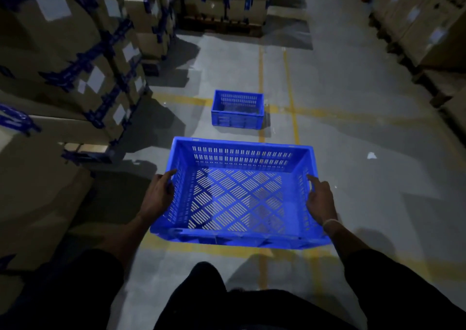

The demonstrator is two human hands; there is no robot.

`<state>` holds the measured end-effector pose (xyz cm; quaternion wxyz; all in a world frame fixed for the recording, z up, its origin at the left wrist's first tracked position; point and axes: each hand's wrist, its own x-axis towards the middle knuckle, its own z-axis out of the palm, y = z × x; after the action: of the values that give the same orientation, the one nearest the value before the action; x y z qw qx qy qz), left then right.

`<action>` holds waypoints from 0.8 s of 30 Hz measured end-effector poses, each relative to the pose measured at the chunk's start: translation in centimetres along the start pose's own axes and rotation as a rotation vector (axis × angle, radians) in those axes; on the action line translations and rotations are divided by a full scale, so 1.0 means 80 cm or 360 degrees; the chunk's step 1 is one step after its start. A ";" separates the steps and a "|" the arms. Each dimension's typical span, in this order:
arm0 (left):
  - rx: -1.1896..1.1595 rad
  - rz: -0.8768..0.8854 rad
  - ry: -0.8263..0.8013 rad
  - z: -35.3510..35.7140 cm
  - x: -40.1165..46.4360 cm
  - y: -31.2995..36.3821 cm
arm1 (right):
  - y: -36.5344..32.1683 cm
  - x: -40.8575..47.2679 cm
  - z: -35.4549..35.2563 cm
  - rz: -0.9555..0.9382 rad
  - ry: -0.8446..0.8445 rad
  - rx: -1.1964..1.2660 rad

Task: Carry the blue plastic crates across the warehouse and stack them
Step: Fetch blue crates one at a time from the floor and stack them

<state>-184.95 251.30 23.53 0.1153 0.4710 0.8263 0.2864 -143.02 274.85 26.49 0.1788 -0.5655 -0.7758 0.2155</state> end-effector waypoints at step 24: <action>0.0021 -0.0121 -0.0404 0.051 0.692 -0.047 | -0.115 0.652 0.156 0.0139 -0.0017 -0.0052</action>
<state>-215.10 298.07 22.45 0.2266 0.4726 0.8242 0.2146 -172.33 320.51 22.62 0.1560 -0.6006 -0.7546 0.2134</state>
